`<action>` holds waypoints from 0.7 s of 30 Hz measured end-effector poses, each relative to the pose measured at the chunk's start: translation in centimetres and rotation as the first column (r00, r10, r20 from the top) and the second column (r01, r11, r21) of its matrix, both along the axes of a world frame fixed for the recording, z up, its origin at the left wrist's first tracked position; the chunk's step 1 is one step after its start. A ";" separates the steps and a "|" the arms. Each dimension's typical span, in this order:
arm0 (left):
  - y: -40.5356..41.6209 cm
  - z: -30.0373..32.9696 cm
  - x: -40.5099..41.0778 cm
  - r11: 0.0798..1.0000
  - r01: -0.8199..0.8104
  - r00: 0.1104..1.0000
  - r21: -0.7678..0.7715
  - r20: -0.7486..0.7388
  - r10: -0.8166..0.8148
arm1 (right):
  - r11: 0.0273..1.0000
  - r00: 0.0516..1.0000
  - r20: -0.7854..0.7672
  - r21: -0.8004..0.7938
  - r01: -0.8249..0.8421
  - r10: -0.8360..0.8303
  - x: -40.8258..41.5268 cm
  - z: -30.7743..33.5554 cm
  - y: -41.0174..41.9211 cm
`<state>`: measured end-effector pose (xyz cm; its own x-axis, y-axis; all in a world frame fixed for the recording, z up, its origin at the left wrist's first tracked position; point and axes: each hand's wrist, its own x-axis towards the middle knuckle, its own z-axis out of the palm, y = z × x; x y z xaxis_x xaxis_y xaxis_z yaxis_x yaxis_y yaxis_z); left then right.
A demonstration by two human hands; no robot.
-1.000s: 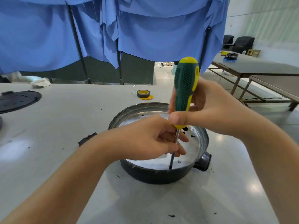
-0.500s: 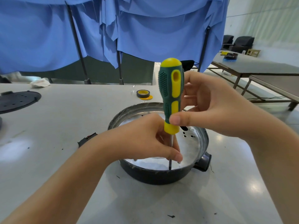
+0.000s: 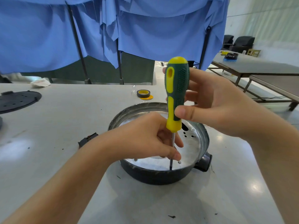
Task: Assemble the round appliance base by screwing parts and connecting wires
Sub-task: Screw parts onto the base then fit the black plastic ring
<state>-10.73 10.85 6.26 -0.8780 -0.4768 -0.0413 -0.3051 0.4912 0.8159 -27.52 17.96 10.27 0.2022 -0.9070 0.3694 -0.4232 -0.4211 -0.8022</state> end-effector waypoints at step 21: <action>0.1 0.1 0.4 0.998 0.053 0.997 0.034 0.057 -0.055 | 0.999 0.994 0.101 -0.045 -0.026 0.030 0.1 0.8 1.3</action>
<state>-10.33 10.98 6.38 -0.8980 -0.4266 -0.1077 -0.3264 0.4817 0.8133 -27.40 19.22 11.12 0.1872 -0.8842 0.4280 -0.3283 -0.4669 -0.8211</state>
